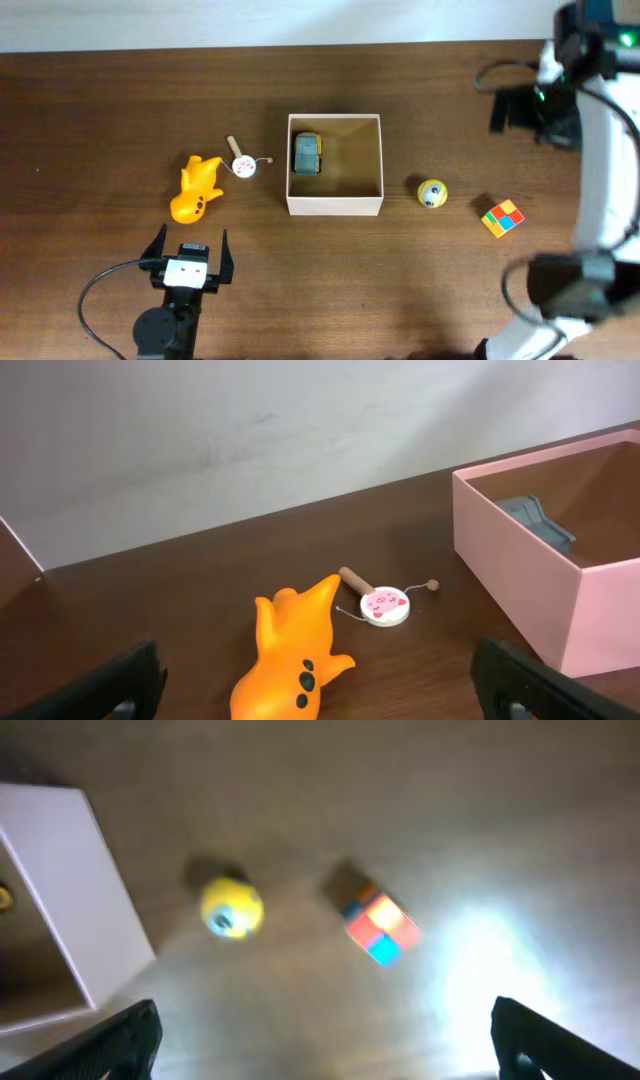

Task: Pack container
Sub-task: 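Raise the right gripper and move it over the colour cube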

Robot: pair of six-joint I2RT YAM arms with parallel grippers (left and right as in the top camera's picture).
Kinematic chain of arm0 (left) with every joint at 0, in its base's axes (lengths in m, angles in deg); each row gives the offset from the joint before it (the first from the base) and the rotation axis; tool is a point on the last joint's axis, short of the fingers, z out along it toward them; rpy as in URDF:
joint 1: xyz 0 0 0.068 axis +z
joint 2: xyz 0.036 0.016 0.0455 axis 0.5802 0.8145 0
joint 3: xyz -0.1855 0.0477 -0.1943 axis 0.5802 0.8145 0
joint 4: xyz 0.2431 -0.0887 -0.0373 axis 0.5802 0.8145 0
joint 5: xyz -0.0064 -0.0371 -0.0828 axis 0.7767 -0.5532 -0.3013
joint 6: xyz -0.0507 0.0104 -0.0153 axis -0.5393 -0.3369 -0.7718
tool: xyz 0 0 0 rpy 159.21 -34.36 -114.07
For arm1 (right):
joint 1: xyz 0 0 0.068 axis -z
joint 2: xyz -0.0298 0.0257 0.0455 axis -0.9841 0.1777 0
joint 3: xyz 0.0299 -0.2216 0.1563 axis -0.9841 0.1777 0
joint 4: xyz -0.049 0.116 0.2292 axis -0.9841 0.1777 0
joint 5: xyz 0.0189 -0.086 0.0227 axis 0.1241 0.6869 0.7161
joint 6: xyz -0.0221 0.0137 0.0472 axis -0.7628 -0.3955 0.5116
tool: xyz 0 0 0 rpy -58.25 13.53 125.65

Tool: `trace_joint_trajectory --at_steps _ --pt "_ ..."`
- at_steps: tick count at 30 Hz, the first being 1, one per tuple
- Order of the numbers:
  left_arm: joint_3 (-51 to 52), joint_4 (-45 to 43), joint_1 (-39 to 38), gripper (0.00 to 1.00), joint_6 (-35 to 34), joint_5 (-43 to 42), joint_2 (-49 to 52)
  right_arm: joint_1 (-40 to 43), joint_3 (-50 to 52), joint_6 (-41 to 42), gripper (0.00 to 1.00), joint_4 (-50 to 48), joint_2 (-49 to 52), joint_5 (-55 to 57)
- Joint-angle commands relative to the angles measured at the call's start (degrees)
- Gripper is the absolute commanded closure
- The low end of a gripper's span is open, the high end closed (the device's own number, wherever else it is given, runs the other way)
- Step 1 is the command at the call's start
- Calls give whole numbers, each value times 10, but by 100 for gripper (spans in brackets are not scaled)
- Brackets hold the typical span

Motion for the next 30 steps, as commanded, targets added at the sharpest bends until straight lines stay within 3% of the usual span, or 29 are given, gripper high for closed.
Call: trace_joint_trajectory --at_steps 1,13,18,24,30 --pt "2 4 2 1 9 2 -4 32 96 42 1 -12 -55 44" --pt "2 4 2 1 9 2 -4 133 433 66 1 -248 -110 -45" --pt "2 4 2 1 9 2 -4 134 478 118 1 -289 -110 -44" --pt "2 4 2 1 9 2 -4 134 502 267 1 -335 -110 -41" --pt "2 4 2 1 9 2 -4 133 542 299 1 -413 -109 -40"
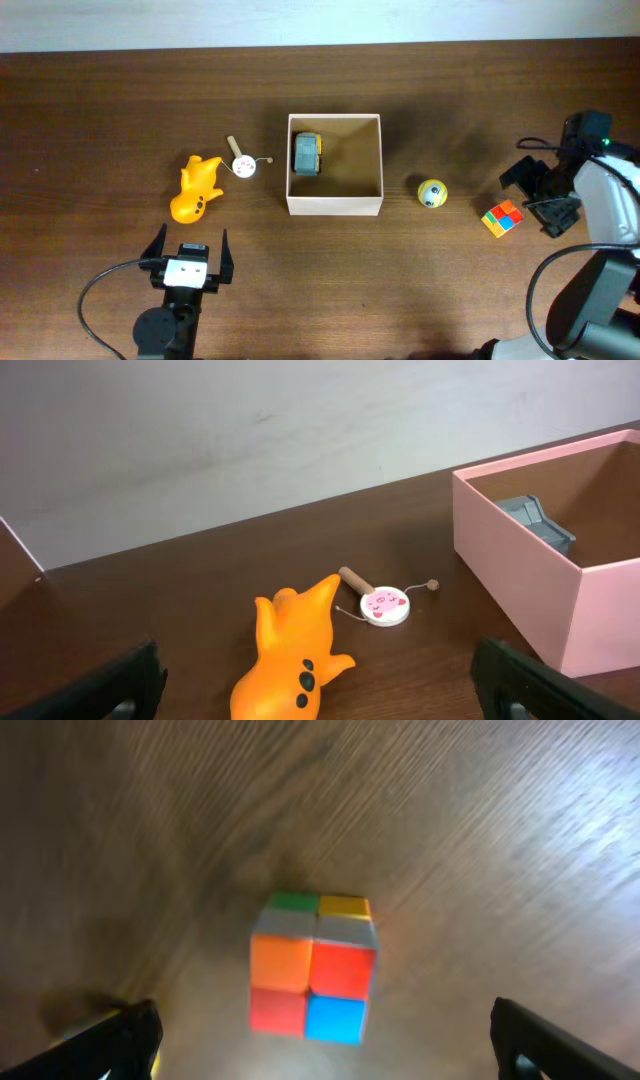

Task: Pack container
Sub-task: 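Raise the right gripper and move it over the colour cube, then lower the right gripper and grasp the colour cube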

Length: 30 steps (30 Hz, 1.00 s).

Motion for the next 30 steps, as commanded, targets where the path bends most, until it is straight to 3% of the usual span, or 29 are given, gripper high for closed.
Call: trace_joint_trajectory --at_steps 1,15,22,30 --pt "2 4 2 1 9 2 -4 0 21 47 1 -20 -7 0" --pt "2 4 2 1 9 2 -4 -18 84 35 0 -113 9 0" --pt "2 4 2 1 9 2 -4 -44 86 10 6 -135 37 5" --pt "2 4 2 1 9 2 -4 -48 86 -1 39 -146 39 18"
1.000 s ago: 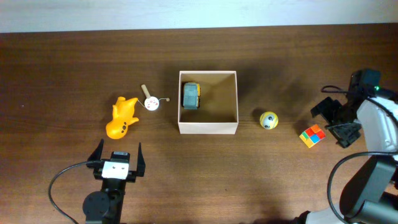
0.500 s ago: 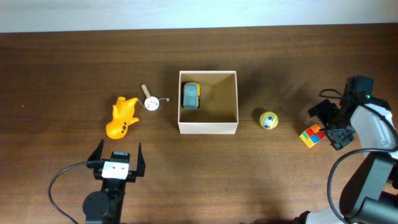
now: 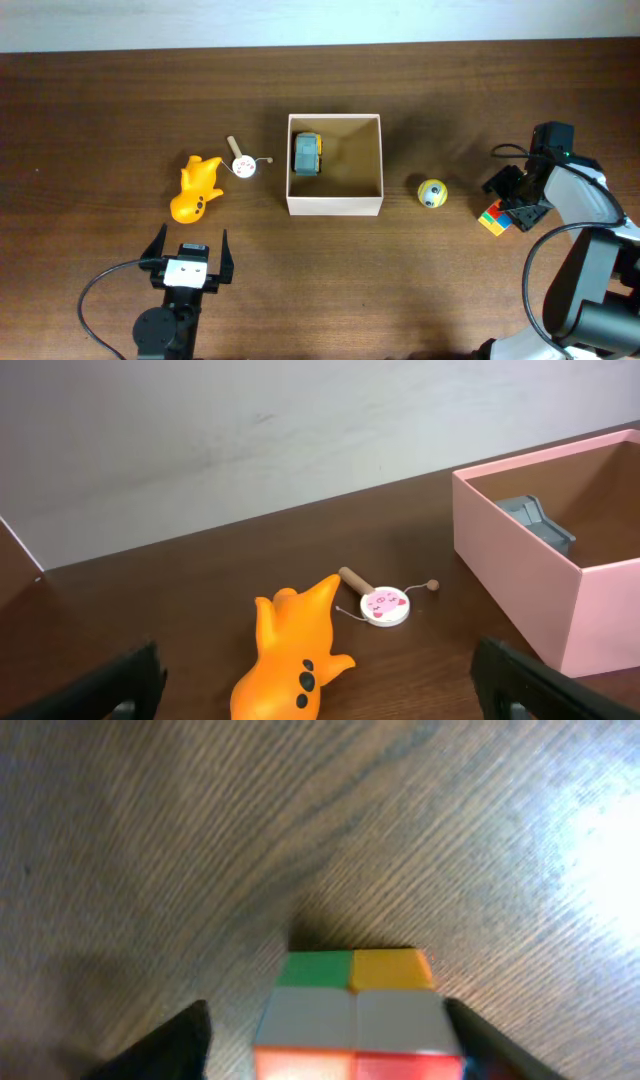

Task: Pack container
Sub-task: 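Lower the right gripper and grasp the colour cube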

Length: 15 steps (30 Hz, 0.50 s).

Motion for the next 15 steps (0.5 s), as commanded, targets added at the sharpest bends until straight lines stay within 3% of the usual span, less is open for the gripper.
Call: trace_joint_trajectory --at_steps 1,6,15 --pt "2 4 2 1 9 2 -4 -4 5 -7 42 -1 5 14" --pt "2 4 2 1 9 2 -4 -4 5 -8 51 0 5 14" --pt "2 4 2 1 9 2 -4 -20 5 -103 50 -3 5 9"
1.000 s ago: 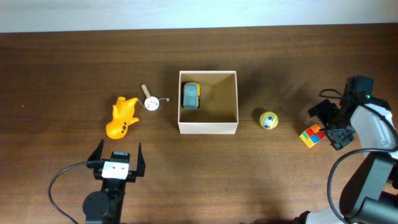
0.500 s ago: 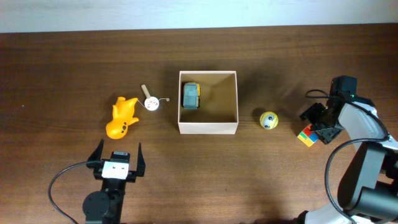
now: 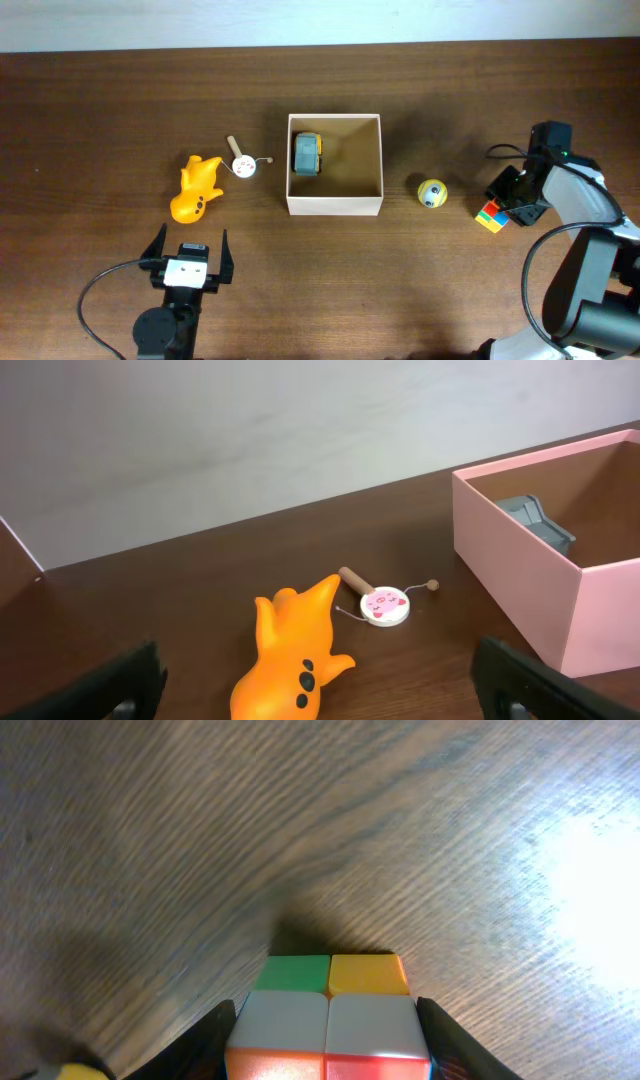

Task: Pack container
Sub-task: 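Lower the right gripper and grasp the colour cube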

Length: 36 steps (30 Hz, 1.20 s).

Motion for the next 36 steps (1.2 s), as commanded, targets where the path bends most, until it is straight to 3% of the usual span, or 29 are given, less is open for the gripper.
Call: trace_joint_trajectory --at_steps 1,10,25,29,36 --pt "2 4 2 1 9 2 -4 -13 5 -38 50 -2 4 5" --pt "2 4 2 1 9 2 -4 -25 8 -71 36 -3 6 7" --pt "2 4 2 1 9 2 -4 -26 51 -74 37 -32 6 7" --pt "2 4 2 1 9 2 -4 -26 51 -74 47 -38 6 7" --pt "2 4 2 1 9 2 -4 -25 51 -89 47 -45 6 7"
